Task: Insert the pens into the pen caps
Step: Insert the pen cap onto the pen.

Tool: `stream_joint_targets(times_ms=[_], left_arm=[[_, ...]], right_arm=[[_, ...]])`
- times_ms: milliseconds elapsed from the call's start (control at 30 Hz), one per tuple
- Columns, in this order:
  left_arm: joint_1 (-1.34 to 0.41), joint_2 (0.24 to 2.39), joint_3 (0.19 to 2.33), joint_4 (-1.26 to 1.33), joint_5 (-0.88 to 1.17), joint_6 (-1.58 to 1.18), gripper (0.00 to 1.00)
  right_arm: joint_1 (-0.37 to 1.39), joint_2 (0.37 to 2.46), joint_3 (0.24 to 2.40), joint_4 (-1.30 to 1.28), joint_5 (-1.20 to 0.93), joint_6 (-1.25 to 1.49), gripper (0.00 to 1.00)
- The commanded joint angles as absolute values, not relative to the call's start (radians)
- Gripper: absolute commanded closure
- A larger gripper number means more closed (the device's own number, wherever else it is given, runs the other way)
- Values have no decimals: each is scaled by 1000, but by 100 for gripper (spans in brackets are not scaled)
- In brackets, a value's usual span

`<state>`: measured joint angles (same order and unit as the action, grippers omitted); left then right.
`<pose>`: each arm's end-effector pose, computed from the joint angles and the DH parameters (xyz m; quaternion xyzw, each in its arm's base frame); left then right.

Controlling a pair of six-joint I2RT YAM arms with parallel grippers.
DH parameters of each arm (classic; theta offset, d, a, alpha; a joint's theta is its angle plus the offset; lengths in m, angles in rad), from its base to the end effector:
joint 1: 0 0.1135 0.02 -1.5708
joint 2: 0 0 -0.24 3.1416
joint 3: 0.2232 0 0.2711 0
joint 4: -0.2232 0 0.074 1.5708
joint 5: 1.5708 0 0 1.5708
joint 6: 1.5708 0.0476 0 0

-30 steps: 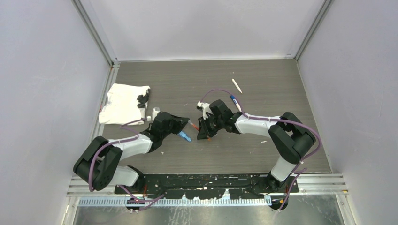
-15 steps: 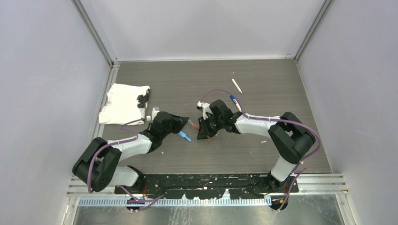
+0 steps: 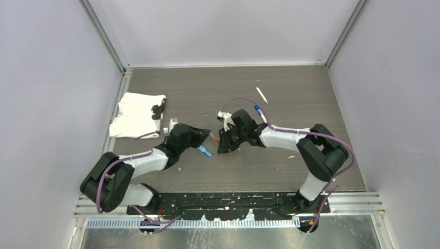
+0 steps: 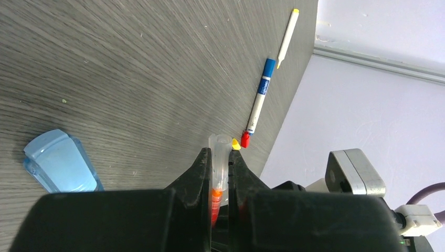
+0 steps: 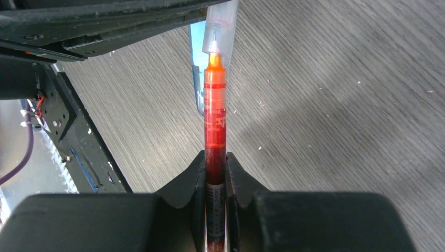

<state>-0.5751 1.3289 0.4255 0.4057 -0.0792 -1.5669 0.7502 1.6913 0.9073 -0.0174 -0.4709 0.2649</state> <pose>0.2370 -0.1491 0.1180 -0.4264 0.7457 -0.4320 0.2746 0.2482 0.2608 0.1239 -0.3015 0.8539 0.3663 0.2138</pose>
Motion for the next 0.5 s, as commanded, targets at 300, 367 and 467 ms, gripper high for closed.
stream_joint_targets(times_ms=[300,367,467], left_arm=[[-612,1310,409,457,-70,-1560,99],[-625,1312,408,457,-76,-1560,99],[-641,1324,417,458,-77,-1559,99]], right_arm=[[736,1671,952,-27,-455,249,99],[721,1663,952,-29,-459,250,99],[709,1652,951,-28,-472,248,99]])
